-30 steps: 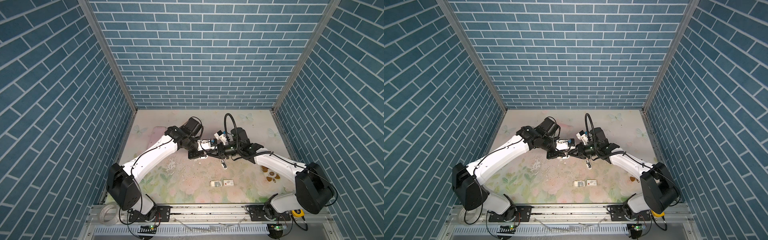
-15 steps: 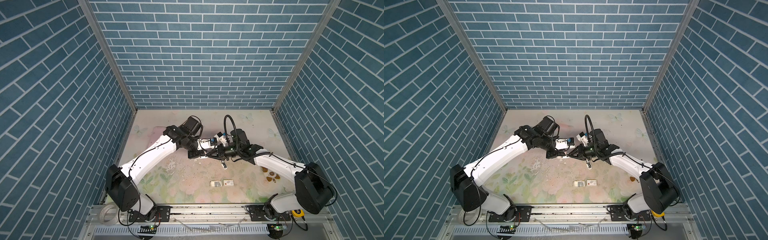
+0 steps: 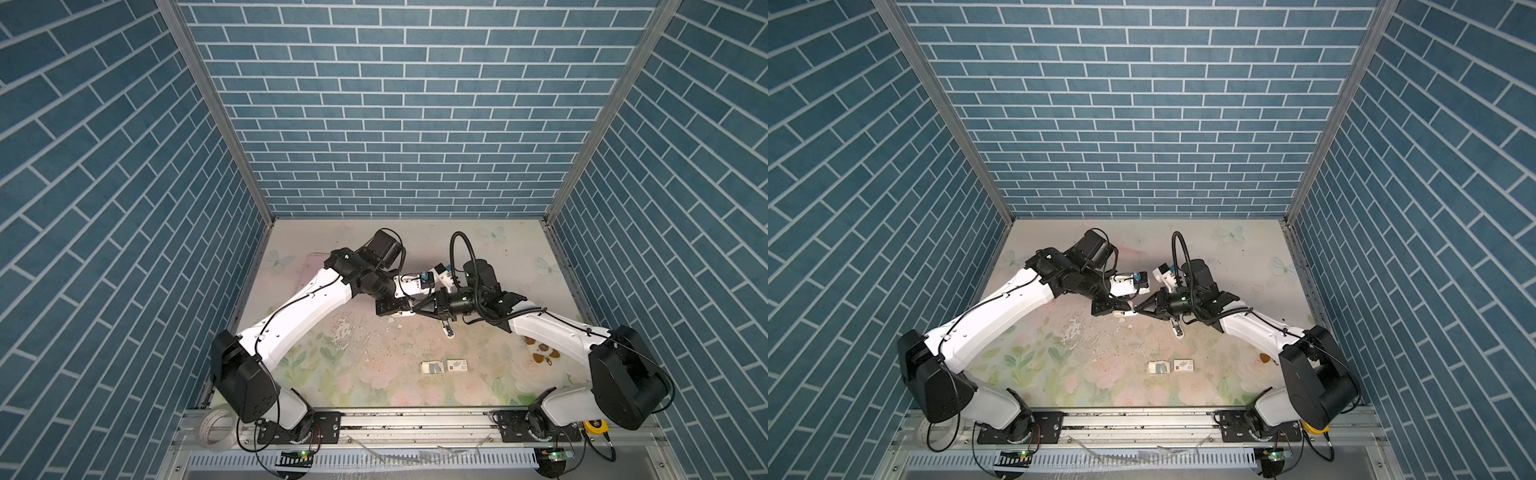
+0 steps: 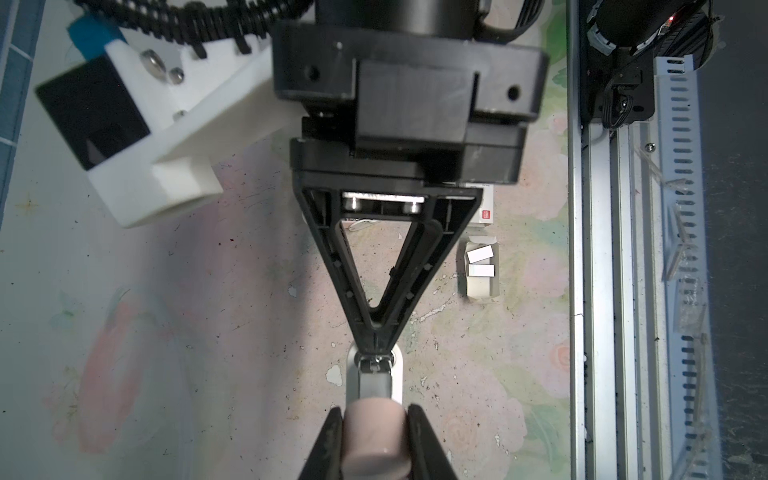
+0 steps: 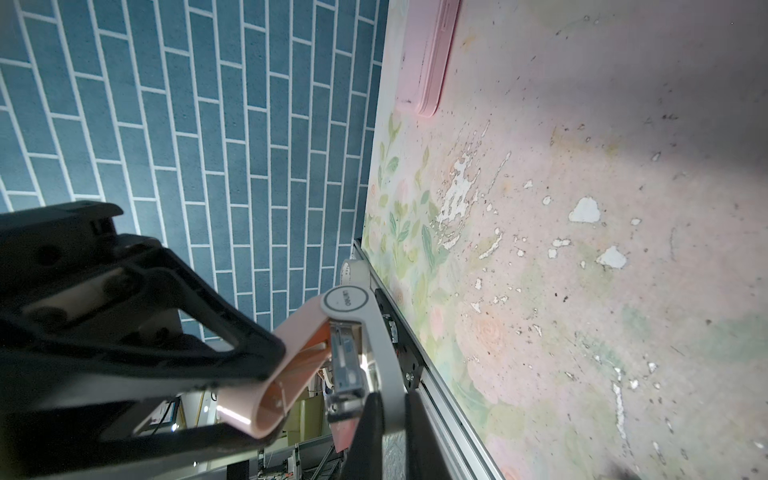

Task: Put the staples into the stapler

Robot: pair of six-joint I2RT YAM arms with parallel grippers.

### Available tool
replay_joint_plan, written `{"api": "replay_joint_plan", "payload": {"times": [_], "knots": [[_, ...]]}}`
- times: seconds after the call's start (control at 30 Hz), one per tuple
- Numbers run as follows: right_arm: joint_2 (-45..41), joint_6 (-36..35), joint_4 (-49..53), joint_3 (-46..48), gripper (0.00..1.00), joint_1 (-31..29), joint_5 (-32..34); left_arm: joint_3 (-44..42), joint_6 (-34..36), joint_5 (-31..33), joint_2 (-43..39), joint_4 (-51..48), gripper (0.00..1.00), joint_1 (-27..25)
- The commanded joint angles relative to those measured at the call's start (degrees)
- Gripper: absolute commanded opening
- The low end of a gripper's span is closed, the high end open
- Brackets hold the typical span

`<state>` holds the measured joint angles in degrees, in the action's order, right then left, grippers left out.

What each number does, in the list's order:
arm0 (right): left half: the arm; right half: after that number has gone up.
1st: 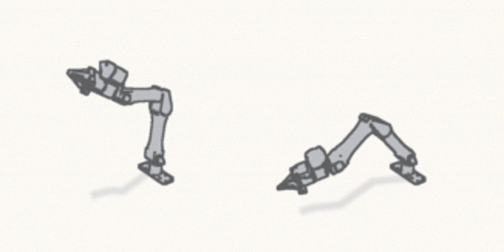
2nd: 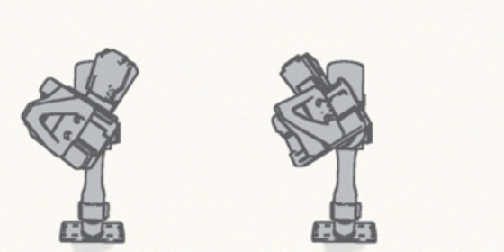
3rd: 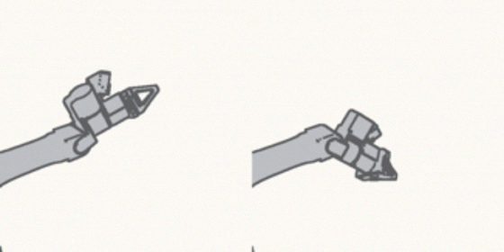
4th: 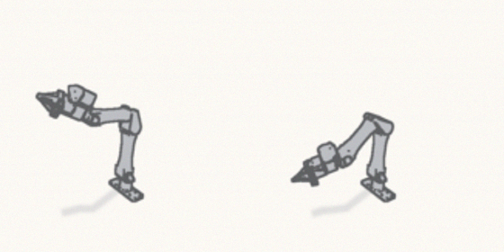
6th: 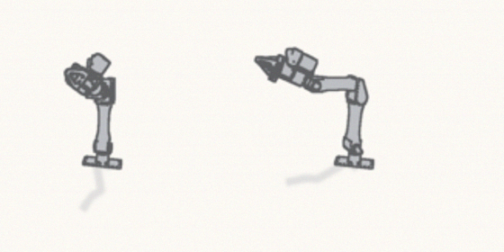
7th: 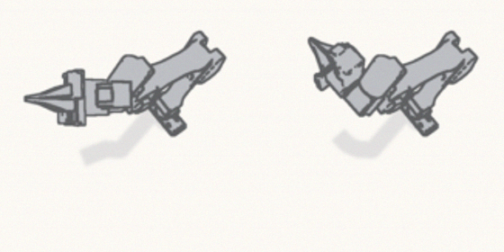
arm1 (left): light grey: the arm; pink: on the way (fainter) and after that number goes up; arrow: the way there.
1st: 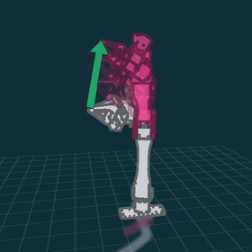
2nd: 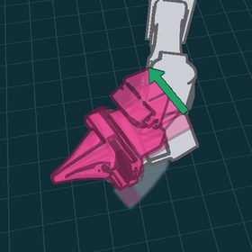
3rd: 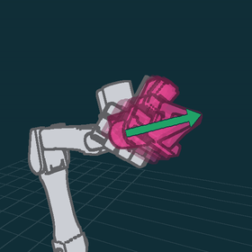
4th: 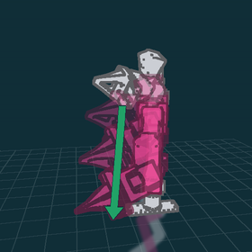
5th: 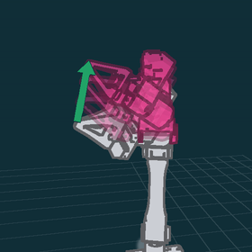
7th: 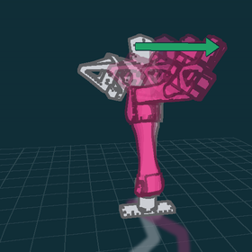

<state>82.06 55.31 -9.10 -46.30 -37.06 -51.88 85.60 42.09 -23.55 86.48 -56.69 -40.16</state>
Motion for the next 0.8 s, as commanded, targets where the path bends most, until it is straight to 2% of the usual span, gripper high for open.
{"api": "replay_joint_plan", "payload": {"times": [0.0,0.3,0.77], "knots": [[-0.43,2.09,-3.45,2.15,0.06,-0.43,-0.30,3.96,-1.85,-3.16,-0.74,2.28,0.00,-0.36],[0.29,5.59,-10.74,3.75,0.06,-0.47,0.25,7.79,-5.20,-4.82,-0.64,3.29,0.00,-0.27],[-0.06,7.70,-15.95,4.28,0.15,-1.25,1.92,10.88,-9.25,-4.28,-0.70,6.13,0.00,-0.27]]}}
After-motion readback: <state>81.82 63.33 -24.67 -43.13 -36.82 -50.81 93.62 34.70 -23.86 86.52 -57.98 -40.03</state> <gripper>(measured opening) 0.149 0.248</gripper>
